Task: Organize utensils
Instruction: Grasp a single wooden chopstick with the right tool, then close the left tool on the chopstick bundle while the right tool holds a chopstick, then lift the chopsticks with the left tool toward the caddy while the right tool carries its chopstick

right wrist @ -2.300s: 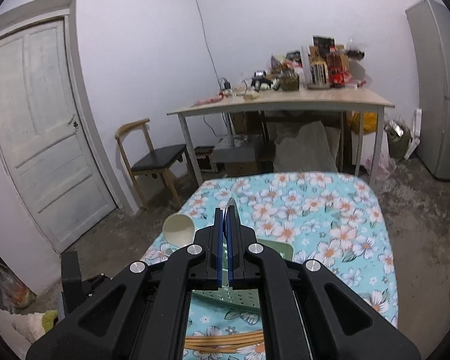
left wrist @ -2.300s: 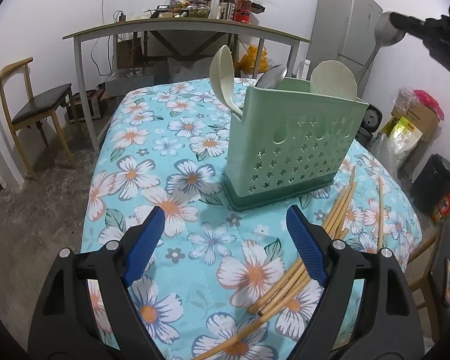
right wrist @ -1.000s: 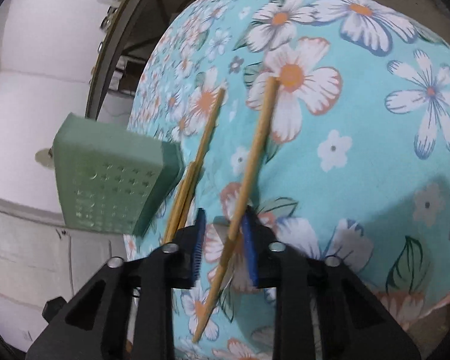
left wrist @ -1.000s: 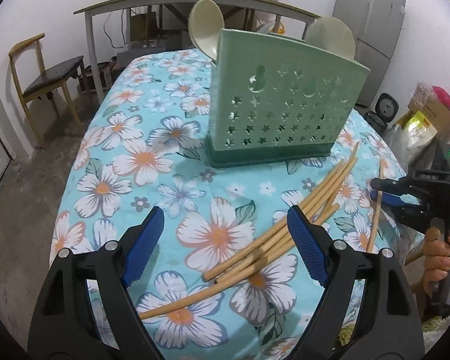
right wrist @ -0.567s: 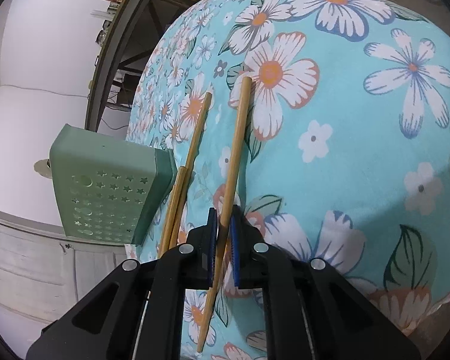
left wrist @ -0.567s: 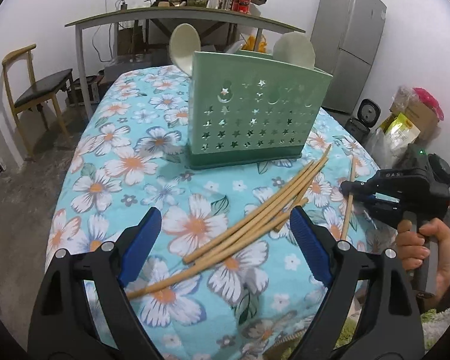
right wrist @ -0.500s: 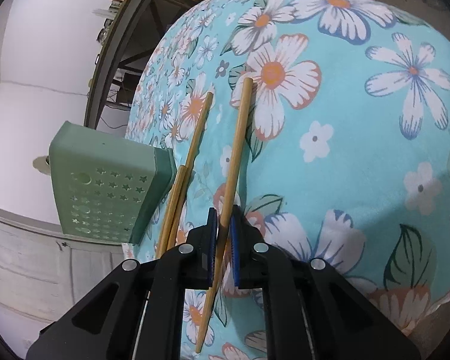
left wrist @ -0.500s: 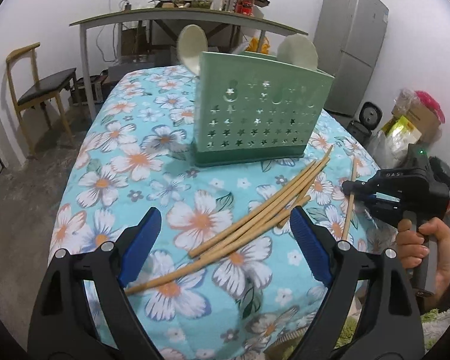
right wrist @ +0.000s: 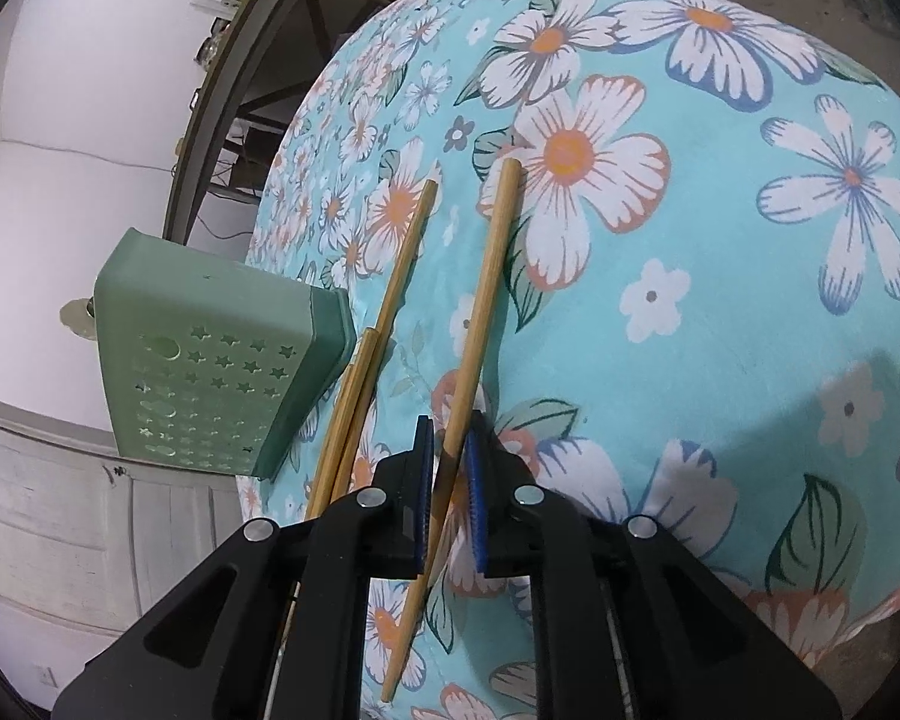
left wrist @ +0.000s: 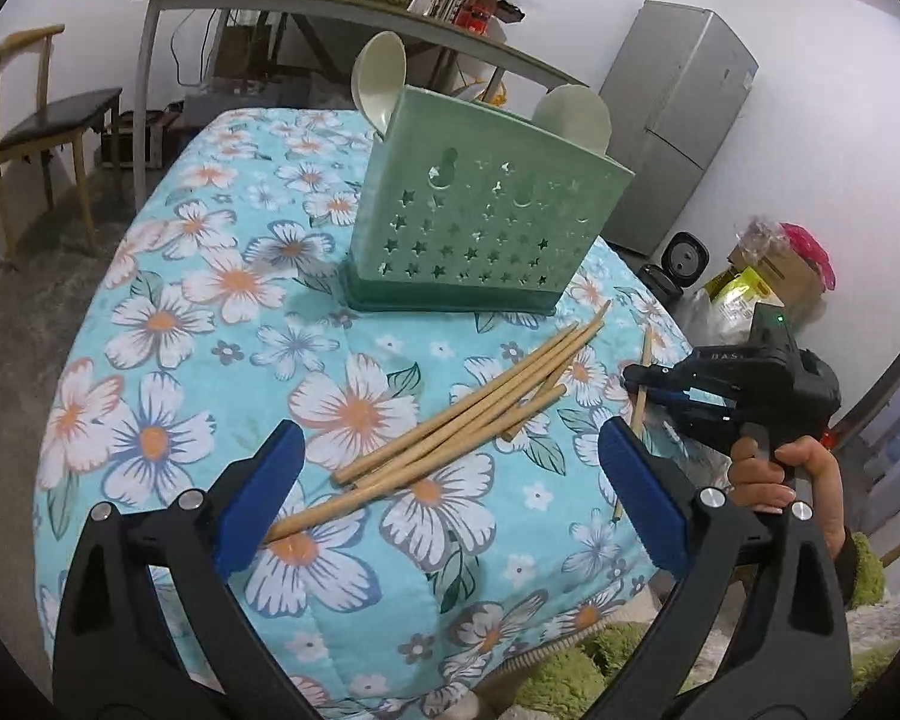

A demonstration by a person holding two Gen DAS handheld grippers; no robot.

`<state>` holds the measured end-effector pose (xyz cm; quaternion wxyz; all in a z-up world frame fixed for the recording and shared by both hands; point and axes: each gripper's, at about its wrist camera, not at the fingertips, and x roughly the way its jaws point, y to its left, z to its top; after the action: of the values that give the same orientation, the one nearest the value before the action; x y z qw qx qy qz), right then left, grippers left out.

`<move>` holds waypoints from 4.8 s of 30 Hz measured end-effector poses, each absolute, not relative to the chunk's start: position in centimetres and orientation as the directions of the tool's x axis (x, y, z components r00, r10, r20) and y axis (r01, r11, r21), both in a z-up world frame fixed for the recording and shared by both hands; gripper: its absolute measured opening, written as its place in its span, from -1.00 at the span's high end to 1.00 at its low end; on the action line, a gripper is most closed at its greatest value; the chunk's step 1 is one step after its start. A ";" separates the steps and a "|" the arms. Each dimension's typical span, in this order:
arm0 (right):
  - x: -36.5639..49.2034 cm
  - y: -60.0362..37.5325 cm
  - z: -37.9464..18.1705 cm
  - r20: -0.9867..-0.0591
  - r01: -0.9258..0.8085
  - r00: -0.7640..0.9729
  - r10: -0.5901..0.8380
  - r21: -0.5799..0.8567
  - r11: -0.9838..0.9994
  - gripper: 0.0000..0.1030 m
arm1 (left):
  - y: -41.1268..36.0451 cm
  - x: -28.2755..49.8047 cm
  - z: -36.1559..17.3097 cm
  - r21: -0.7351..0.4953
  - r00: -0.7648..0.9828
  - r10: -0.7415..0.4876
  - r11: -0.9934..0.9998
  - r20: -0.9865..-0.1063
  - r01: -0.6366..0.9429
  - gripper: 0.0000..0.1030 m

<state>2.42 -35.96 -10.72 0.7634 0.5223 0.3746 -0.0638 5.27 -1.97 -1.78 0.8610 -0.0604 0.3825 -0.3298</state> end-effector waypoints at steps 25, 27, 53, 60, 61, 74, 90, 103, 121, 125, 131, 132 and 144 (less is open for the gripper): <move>2.1 -35.8 -10.6 -0.652 0.430 0.665 0.364 0.733 0.526 0.87 | -9.9 4.5 -1.9 0.066 0.476 -0.550 0.604 -0.686 0.794 -0.13; 2.1 -35.8 -10.7 -0.652 0.428 0.665 0.365 0.733 0.528 0.87 | -10.6 4.1 -2.2 0.088 0.466 -0.549 0.578 -0.694 0.811 0.13; 1.5 -35.8 -10.9 -0.638 0.427 0.676 0.368 0.746 0.510 0.87 | -17.5 5.2 -5.2 0.221 0.419 -0.484 0.414 -0.768 0.883 0.83; 1.4 -35.9 -10.7 -0.647 0.437 0.667 0.370 0.742 0.509 0.88 | -18.2 5.8 -5.8 0.227 0.405 -0.471 0.390 -0.784 0.892 0.83; 1.5 -35.9 -10.7 -0.649 0.438 0.665 0.370 0.740 0.510 0.88 | -18.2 5.9 -5.8 0.225 0.402 -0.471 0.388 -0.785 0.894 0.82; 2.0 -35.7 -10.6 -0.653 0.448 0.663 0.366 0.738 0.505 0.88 | -17.8 5.9 -4.7 0.233 0.411 -0.486 0.385 -0.772 0.893 0.85; 2.2 -35.5 -9.9 -0.673 0.435 0.651 0.351 0.710 0.554 0.84 | -13.3 8.7 2.8 0.119 0.487 -0.576 0.558 -0.656 0.821 0.89; 5.7 -37.1 -7.9 -0.745 0.459 0.628 0.227 0.589 0.665 0.68 | -12.0 9.4 4.1 0.105 0.509 -0.593 0.581 -0.624 0.807 0.89; 7.1 -38.5 -4.7 -0.705 0.432 0.693 0.153 0.576 0.694 0.88 | -11.1 9.5 6.8 0.122 0.546 -0.602 0.600 -0.582 0.791 0.89; 5.6 -38.9 -1.3 -0.640 0.377 0.755 0.146 0.605 0.701 0.88 | -10.2 9.7 8.9 0.103 0.557 -0.621 0.612 -0.552 0.784 0.89; 4.4 -38.8 3.5 -0.552 0.299 0.825 0.120 0.607 0.736 0.88 | -8.6 10.2 12.3 0.041 0.563 -0.665 0.628 -0.491 0.777 0.89; 4.1 -38.7 4.1 -0.542 0.290 0.832 0.117 0.606 0.741 0.88 | -8.4 10.2 12.7 0.032 0.565 -0.670 0.630 -0.482 0.776 0.89; 3.1 -38.3 7.9 -0.473 0.228 0.875 0.105 0.594 0.771 0.88 | -7.3 10.9 18.9 -0.013 0.584 -0.737 0.625 -0.339 0.781 0.89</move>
<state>3.05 -38.29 7.87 0.9078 0.3365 0.2479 -0.0340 10.91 -7.26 18.88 0.8873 0.0688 0.1578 -0.4278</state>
